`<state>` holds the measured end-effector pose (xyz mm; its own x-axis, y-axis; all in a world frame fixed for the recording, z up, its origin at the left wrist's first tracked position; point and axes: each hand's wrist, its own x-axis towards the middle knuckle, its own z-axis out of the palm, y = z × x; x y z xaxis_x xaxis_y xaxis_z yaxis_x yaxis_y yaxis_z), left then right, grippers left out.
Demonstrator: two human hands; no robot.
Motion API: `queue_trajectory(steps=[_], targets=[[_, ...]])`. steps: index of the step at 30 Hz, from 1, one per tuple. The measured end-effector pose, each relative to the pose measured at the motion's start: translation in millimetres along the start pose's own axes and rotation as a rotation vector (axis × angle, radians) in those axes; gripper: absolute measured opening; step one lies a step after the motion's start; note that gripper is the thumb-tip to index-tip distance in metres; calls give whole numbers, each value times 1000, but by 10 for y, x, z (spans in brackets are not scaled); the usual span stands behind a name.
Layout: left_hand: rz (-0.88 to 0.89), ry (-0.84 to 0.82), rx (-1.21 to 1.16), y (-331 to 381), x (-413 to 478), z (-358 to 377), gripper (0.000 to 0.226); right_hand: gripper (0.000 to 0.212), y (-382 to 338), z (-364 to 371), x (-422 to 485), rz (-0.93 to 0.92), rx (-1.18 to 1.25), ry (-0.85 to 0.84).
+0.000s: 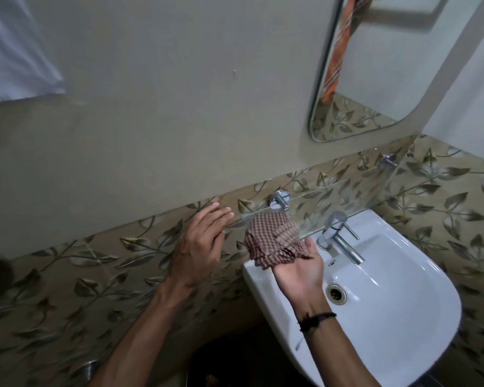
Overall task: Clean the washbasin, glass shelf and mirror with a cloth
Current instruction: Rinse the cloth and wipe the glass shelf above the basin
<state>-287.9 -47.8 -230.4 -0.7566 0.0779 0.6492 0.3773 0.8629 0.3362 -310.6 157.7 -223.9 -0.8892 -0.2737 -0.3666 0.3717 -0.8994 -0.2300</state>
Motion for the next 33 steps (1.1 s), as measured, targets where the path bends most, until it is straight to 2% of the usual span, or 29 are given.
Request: queue_trajectory(steps=[4,6,12,14,16,18,20,22,29,33], targets=[[21,-3,-26,61,29,68,38,68,121,117,29,92,23,-28],[15,-47,-66,107,52,100,38,68,87,27,-117,80,53,-26],[40,-187,-127,133,79,141,43,41,-271,-79,-225,-314,-77,124],[62,-221,-132,144,96,188,42,39,-254,36,-188,-440,-215,155],[65,-235,-142,152,105,237,41,40,-176,137,-110,-529,-463,249],[58,-241,-149,151,110,272,42,55,-104,85,64,-622,-757,345],[60,-252,-137,149,110,286,45,62,-52,83,187,-764,-1032,398],[65,-258,-125,146,115,283,49,60,17,106,231,-858,-1138,430],[81,-280,-113,117,137,311,58,58,420,3,82,-874,-1215,320],[97,-277,-154,140,135,323,59,60,-311,81,480,-877,-1129,466]])
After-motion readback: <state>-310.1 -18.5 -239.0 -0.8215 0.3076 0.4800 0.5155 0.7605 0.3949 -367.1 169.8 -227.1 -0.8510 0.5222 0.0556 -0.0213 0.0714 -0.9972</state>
